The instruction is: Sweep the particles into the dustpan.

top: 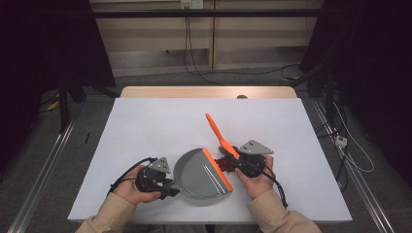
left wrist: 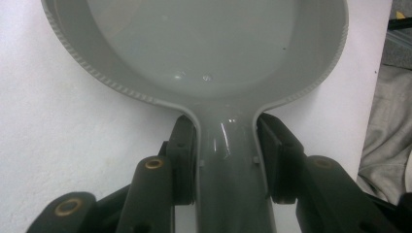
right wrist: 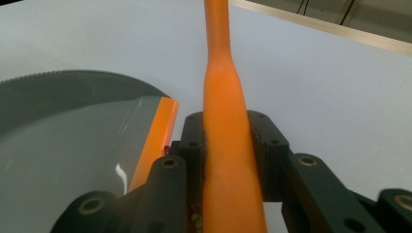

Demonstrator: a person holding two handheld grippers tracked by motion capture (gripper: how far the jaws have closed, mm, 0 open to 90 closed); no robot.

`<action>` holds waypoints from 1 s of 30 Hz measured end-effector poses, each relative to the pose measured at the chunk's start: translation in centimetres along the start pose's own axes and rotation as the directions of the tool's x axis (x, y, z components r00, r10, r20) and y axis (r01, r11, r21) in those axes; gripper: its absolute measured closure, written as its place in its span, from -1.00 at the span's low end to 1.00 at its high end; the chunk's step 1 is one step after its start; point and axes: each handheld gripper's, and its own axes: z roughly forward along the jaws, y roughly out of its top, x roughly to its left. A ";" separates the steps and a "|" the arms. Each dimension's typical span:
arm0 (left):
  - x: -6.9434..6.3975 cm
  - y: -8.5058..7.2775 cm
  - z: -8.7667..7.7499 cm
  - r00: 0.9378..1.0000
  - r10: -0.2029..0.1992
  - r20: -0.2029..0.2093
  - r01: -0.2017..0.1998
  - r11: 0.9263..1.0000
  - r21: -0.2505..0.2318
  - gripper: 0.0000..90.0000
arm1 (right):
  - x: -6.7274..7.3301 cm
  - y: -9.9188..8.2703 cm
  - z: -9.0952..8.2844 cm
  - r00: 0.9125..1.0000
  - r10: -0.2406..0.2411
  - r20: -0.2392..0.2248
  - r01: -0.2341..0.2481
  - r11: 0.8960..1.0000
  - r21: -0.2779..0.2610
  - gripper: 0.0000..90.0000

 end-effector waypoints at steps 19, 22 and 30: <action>-0.4 0.8 0.6 1.000 -0.010 0.018 0.010 1.000 0.009 0.39 | 1.8 0.1 0.6 0.998 0.056 -0.031 -0.057 0.998 -0.034 0.57; -0.4 0.8 0.6 1.000 -0.013 0.017 0.013 1.000 0.009 0.39 | 2.2 0.2 0.8 0.998 0.060 -0.034 -0.062 0.997 -0.042 0.57; -0.4 0.7 0.6 1.000 -0.019 0.017 0.019 1.000 0.007 0.39 | 3.3 0.6 1.1 0.996 0.068 -0.062 -0.072 0.995 -0.064 0.58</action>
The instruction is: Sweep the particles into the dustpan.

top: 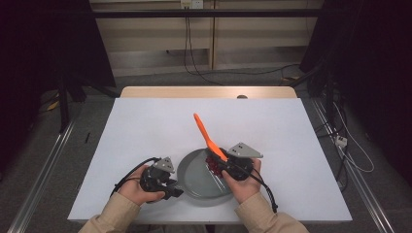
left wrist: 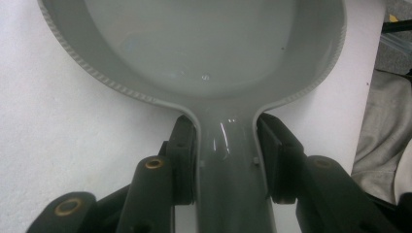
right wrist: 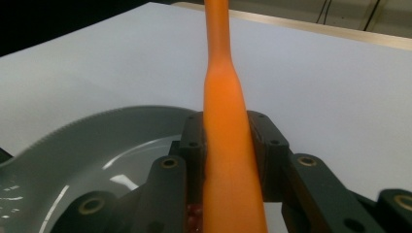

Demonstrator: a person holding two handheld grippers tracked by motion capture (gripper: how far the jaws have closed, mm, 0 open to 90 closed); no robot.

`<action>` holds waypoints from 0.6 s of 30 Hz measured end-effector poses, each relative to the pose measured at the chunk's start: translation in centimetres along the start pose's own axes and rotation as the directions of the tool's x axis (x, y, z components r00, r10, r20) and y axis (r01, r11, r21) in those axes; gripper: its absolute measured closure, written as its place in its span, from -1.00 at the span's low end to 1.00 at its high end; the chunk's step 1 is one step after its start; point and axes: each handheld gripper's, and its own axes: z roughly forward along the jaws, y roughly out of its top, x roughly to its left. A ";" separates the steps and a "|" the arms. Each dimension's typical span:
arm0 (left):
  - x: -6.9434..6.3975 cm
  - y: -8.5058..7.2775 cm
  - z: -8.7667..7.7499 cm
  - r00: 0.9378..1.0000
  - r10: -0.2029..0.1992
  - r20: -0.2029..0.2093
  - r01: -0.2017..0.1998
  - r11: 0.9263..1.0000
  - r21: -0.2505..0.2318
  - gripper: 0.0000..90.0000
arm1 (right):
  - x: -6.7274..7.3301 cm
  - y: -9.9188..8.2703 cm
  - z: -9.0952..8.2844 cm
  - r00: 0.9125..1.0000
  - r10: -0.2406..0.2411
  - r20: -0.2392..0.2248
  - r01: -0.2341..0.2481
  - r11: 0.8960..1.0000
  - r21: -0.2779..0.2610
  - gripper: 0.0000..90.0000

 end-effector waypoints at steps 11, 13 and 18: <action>0.1 -0.4 -0.2 1.000 -0.005 -0.006 0.005 1.000 -0.010 0.39 | 1.0 2.2 -0.3 0.997 -0.021 -0.073 0.017 0.998 -0.055 0.58; 0.1 -0.4 -0.2 1.000 -0.013 -0.006 0.013 1.000 -0.015 0.39 | 0.4 2.5 -0.6 0.998 -0.026 -0.057 0.022 0.998 -0.058 0.58; 0.1 -0.4 -0.2 1.000 -0.017 -0.006 0.017 1.000 -0.015 0.39 | -1.6 2.4 -1.0 0.999 -0.037 -0.005 0.036 0.998 -0.059 0.58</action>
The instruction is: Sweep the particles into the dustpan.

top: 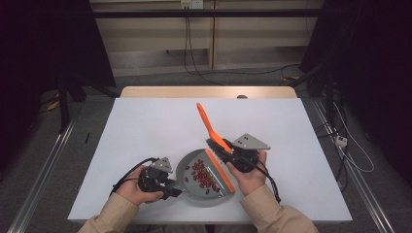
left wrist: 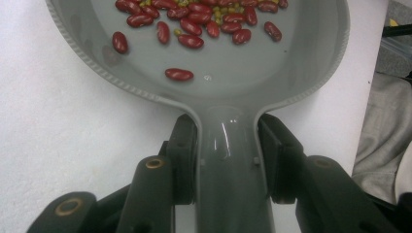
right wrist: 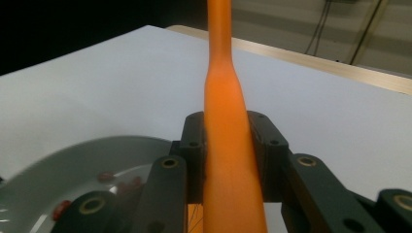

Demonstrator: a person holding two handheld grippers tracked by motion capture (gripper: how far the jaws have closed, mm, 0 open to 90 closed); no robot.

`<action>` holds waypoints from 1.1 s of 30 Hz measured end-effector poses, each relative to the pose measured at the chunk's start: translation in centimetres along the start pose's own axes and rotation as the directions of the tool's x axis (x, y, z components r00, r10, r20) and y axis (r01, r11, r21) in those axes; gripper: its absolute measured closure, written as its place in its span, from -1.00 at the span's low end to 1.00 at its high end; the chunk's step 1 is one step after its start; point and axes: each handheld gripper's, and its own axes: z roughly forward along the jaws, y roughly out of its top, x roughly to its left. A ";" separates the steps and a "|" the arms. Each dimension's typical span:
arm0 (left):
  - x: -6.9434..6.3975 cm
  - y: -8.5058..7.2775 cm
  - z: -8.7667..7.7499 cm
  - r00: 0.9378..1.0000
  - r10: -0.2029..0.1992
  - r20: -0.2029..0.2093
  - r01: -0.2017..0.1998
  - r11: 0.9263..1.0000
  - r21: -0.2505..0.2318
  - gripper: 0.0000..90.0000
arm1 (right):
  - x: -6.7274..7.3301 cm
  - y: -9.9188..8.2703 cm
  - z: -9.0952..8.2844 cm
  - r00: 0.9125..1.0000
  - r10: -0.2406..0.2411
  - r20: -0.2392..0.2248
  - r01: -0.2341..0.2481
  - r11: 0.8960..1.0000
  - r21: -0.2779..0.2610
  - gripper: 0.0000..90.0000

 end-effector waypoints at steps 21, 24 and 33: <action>0.1 0.1 0.1 1.000 -0.004 0.004 0.004 1.000 0.001 0.39 | 2.0 -2.5 1.0 1.000 0.013 -0.019 -0.013 1.000 0.007 0.58; 0.1 0.0 0.1 1.000 -0.003 0.006 0.003 1.000 -0.001 0.39 | 2.3 -2.1 0.8 0.998 0.038 -0.053 -0.038 0.999 0.002 0.58; -0.1 -0.1 0.3 1.000 0.014 -0.004 -0.014 1.000 -0.012 0.33 | 1.1 -1.4 0.3 0.999 0.021 -0.043 -0.021 1.000 -0.013 0.58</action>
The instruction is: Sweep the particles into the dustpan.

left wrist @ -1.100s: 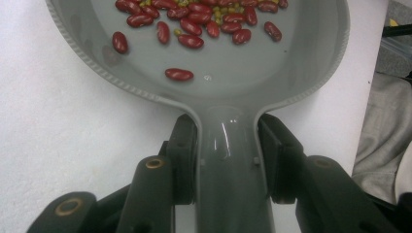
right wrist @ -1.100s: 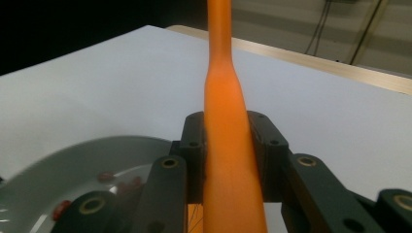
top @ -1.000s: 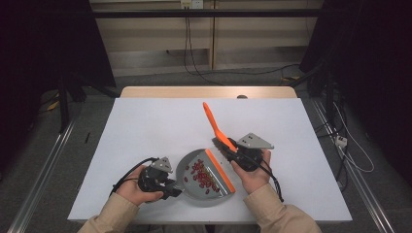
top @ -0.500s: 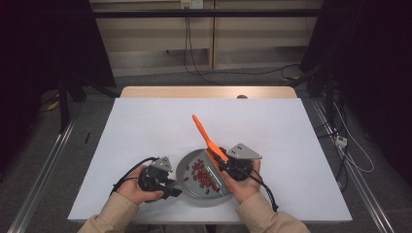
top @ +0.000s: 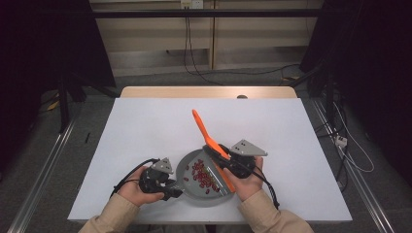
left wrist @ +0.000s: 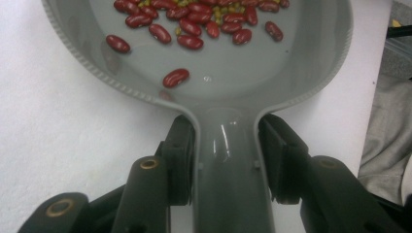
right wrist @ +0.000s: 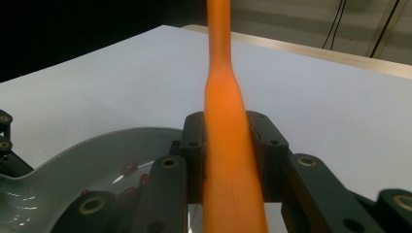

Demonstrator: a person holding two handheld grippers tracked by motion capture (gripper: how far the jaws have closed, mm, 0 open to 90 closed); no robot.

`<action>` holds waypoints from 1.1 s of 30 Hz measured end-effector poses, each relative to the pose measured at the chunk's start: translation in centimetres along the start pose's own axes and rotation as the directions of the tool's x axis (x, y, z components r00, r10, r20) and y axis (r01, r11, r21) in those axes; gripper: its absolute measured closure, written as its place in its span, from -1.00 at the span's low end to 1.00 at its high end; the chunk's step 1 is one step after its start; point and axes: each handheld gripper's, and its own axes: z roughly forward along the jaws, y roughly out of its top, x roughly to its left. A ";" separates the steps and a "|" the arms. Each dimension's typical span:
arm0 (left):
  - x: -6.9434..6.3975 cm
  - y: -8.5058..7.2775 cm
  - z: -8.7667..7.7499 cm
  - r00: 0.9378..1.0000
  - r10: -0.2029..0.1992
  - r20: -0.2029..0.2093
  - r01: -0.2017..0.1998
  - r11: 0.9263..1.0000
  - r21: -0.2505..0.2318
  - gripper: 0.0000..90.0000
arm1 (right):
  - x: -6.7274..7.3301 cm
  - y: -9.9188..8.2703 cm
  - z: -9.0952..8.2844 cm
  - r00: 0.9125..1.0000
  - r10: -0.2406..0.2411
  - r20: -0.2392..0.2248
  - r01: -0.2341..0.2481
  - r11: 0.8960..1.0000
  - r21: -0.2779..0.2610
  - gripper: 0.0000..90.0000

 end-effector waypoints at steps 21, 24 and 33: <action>-0.1 -0.5 -0.9 0.996 -0.001 -0.091 -0.009 0.994 -0.110 0.41 | -3.7 -0.1 -2.0 0.997 -0.009 0.076 0.009 1.000 0.011 0.58; 0.1 -0.6 -1.2 0.995 -0.018 -0.102 0.004 0.992 -0.129 0.41 | -4.1 0.0 -2.3 0.997 -0.004 0.081 0.004 1.000 0.009 0.58; 0.5 -0.7 -2.2 0.990 -0.049 -0.133 0.027 0.986 -0.166 0.41 | -5.1 0.0 -2.9 0.995 0.002 0.096 -0.003 1.000 0.005 0.58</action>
